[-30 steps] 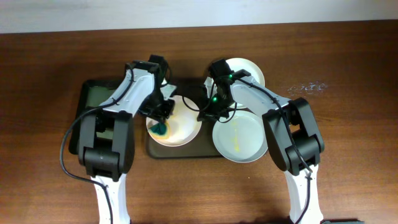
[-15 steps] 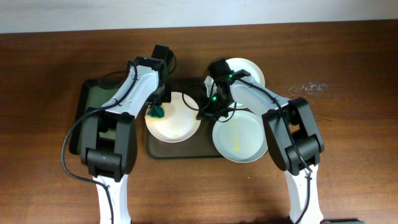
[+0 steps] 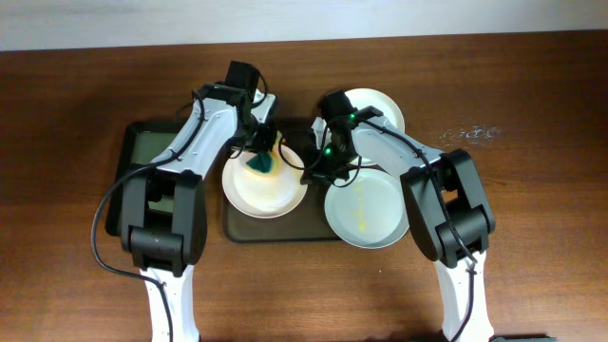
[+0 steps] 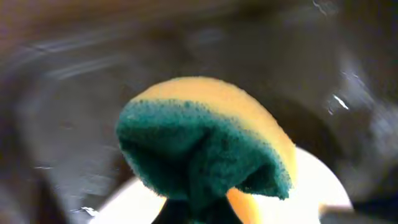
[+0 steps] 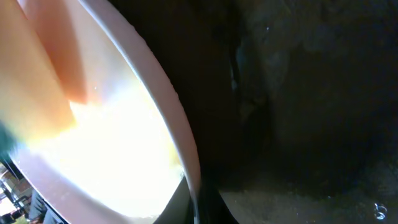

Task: Clean dirty plates on tray and stack at the side
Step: 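Scrub the pink plate with the sponge in the left gripper, then lift the pink plate with the right gripper and move it right, then lower the pink plate onto the table right of the tray, then grip the pale green plate rim with the right gripper, tilt it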

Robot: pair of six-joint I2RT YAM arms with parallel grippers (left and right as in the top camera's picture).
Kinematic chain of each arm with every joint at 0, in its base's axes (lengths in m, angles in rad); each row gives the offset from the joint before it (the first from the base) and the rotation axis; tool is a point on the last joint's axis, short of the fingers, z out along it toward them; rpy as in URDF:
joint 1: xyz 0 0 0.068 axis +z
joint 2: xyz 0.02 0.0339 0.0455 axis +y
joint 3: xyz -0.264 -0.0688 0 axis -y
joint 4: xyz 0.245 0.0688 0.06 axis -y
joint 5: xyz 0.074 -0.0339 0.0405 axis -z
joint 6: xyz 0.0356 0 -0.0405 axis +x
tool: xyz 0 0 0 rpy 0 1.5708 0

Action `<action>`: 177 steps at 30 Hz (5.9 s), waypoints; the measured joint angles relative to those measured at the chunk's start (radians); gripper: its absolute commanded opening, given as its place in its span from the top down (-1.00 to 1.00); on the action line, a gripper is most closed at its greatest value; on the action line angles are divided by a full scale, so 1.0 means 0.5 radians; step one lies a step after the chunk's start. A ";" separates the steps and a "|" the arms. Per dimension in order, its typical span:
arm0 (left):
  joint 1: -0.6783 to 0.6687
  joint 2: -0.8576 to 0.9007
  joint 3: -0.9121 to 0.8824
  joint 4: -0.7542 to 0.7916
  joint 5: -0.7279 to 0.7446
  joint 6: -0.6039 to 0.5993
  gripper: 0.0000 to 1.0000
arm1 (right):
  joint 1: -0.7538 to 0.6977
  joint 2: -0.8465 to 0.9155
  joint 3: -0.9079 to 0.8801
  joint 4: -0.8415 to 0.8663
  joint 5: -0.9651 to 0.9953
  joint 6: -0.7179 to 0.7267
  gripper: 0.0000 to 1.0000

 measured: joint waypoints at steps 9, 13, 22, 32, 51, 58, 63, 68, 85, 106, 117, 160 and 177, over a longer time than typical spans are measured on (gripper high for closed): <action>0.269 0.031 0.809 -0.587 -0.467 -0.216 1.00 | 0.009 0.000 0.024 -0.049 0.045 0.000 0.92; 0.397 0.033 0.814 -0.755 -0.425 -0.223 1.00 | 0.108 -0.032 0.168 -0.343 0.472 0.001 0.92; 0.424 0.033 0.814 -0.758 -0.406 -0.223 1.00 | 0.440 -0.252 0.684 -0.835 1.691 -0.003 0.92; 0.424 0.033 0.814 -0.758 -0.406 -0.223 1.00 | 0.748 -0.253 0.840 -0.946 2.684 -0.022 0.92; 0.424 0.033 0.814 -0.772 -0.406 -0.223 1.00 | 1.186 -0.333 0.842 -0.950 4.041 -0.036 0.92; 0.424 0.034 0.814 -0.771 -0.406 -0.223 1.00 | 0.904 -0.335 0.845 -1.011 2.850 -0.056 0.92; 0.424 0.034 0.814 -0.772 -0.405 -0.223 1.00 | 0.360 -0.335 0.845 -1.009 1.465 -0.317 0.91; 0.424 0.033 0.814 -0.772 -0.404 -0.223 1.00 | -0.203 -0.338 0.845 -1.083 0.639 -0.466 0.91; 0.420 0.034 0.814 -0.771 -0.402 -0.223 1.00 | -1.827 -0.652 0.247 -1.004 0.678 -0.582 0.91; 0.409 0.033 0.814 -0.793 -0.397 -0.223 1.00 | -1.731 -0.877 -0.206 -0.848 0.681 -0.637 0.10; 0.406 0.034 0.814 -0.795 -0.391 -0.223 1.00 | -0.780 -1.098 -0.800 -0.487 0.601 -0.576 0.28; 0.391 0.034 0.814 -0.793 -0.391 -0.224 1.00 | -0.657 -1.108 -1.220 -0.278 0.816 -0.208 0.92; 0.391 0.033 0.814 -0.777 -0.391 -0.223 1.00 | 0.248 -0.838 -0.842 0.434 0.958 0.748 0.92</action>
